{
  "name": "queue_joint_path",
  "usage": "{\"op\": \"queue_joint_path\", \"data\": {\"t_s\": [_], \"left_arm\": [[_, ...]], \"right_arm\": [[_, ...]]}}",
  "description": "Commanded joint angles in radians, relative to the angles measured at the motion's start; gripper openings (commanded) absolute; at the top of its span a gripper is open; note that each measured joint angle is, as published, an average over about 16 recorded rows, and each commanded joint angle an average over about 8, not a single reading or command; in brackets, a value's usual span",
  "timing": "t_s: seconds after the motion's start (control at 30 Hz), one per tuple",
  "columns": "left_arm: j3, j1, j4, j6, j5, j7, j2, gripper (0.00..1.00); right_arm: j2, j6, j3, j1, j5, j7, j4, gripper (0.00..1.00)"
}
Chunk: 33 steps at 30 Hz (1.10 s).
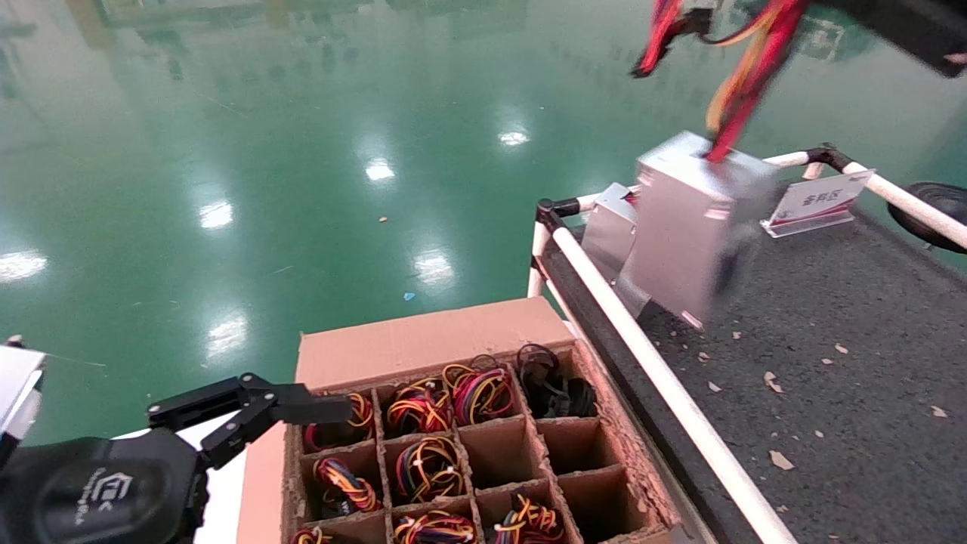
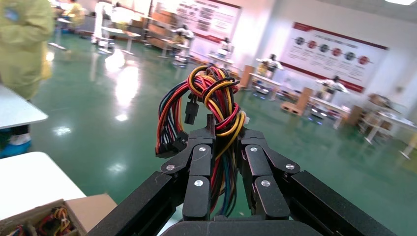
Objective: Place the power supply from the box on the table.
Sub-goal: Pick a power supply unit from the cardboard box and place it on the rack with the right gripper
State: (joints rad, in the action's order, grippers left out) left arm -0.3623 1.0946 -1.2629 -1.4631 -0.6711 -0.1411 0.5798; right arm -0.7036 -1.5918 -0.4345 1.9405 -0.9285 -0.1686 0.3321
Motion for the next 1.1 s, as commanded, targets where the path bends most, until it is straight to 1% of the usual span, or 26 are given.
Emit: {"op": "queue_joint_path", "data": {"t_s": [0.03, 0.3, 0.5, 0.63, 0.83, 1.1], "left_arm": [[0.000, 0.000, 0.000, 0.000, 0.000, 0.000, 0.000, 1.00], [0.000, 0.000, 0.000, 0.000, 0.000, 0.000, 0.000, 1.00], [0.000, 0.000, 0.000, 0.000, 0.000, 0.000, 0.000, 1.00], [0.000, 0.000, 0.000, 0.000, 0.000, 0.000, 0.000, 1.00], [0.000, 0.000, 0.000, 0.000, 0.000, 0.000, 0.000, 1.00], [0.000, 0.000, 0.000, 0.000, 0.000, 0.000, 0.000, 1.00]], "right_arm": [[0.037, 0.002, -0.002, 0.003, 0.018, 0.022, 0.007, 0.00], [0.138, 0.001, -0.036, -0.016, 0.040, 0.028, -0.003, 0.00], [0.174, 0.007, -0.050, -0.042, 0.072, 0.030, -0.050, 0.00], [0.168, 0.015, -0.054, -0.057, 0.087, 0.020, -0.111, 0.00], [0.139, 0.021, -0.064, -0.080, 0.085, -0.017, -0.190, 0.00], [0.090, 0.014, -0.077, -0.116, 0.081, -0.046, -0.228, 0.00]]}}
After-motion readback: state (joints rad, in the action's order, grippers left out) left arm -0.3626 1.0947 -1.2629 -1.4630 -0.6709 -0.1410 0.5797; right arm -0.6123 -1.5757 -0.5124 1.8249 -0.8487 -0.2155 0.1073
